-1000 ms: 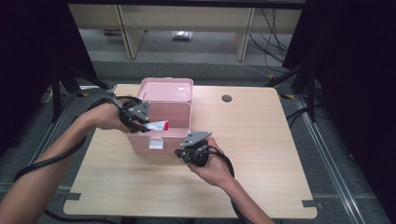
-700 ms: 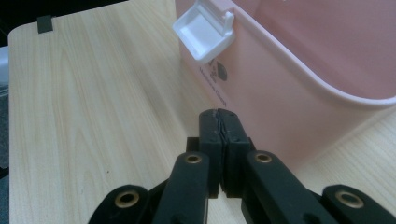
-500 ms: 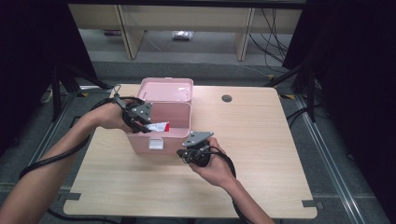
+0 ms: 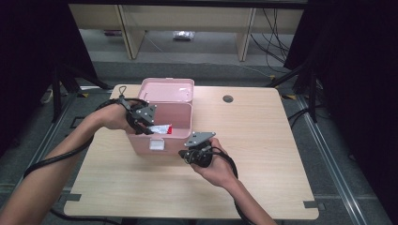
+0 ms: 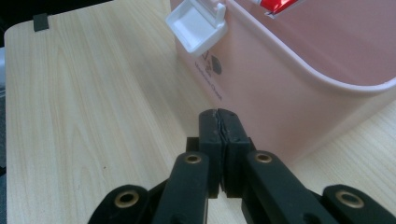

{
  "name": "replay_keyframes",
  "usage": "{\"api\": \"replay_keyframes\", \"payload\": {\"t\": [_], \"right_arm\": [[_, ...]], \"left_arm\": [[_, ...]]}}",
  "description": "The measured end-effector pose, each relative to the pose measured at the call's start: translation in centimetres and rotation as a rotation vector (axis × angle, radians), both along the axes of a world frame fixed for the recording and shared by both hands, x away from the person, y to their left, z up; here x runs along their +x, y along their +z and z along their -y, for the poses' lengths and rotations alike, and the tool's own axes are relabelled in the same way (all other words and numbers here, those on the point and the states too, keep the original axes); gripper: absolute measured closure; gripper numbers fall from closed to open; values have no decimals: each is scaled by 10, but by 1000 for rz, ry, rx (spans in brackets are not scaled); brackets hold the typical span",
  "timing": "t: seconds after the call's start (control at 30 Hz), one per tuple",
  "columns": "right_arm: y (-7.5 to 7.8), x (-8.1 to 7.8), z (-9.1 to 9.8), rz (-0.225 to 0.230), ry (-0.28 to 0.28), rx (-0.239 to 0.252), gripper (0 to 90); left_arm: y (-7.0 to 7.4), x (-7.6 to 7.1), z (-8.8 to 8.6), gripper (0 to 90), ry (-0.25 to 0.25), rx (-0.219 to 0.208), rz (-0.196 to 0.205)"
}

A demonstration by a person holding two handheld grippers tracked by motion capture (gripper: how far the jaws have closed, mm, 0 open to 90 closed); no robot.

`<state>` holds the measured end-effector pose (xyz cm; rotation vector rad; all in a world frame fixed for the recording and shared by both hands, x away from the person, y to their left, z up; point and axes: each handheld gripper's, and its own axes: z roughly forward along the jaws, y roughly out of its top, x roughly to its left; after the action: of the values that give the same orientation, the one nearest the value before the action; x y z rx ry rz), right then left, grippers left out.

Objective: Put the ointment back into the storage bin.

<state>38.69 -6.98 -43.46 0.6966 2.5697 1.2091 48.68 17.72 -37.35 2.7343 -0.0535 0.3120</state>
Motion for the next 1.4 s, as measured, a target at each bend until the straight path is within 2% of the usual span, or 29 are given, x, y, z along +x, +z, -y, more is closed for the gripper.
{"api": "replay_keyframes", "payload": {"t": [0.27,0.33,0.8,1.03,1.4], "right_arm": [[1,0,2,4,0,-9,897],[0,0,1,5,-4,3,897],[0,-1,4,-2,-3,-8,896],[0,-2,3,-8,-9,-6,895],[0,-1,4,0,1,-7,895]], "left_arm": [[-3,2,2,714,-6,18,-6],[-3,2,2,715,-2,9,-8],[-7,5,5,715,-14,29,-10],[-8,6,5,714,-9,19,-15],[-11,8,7,714,-14,38,-21]]}}
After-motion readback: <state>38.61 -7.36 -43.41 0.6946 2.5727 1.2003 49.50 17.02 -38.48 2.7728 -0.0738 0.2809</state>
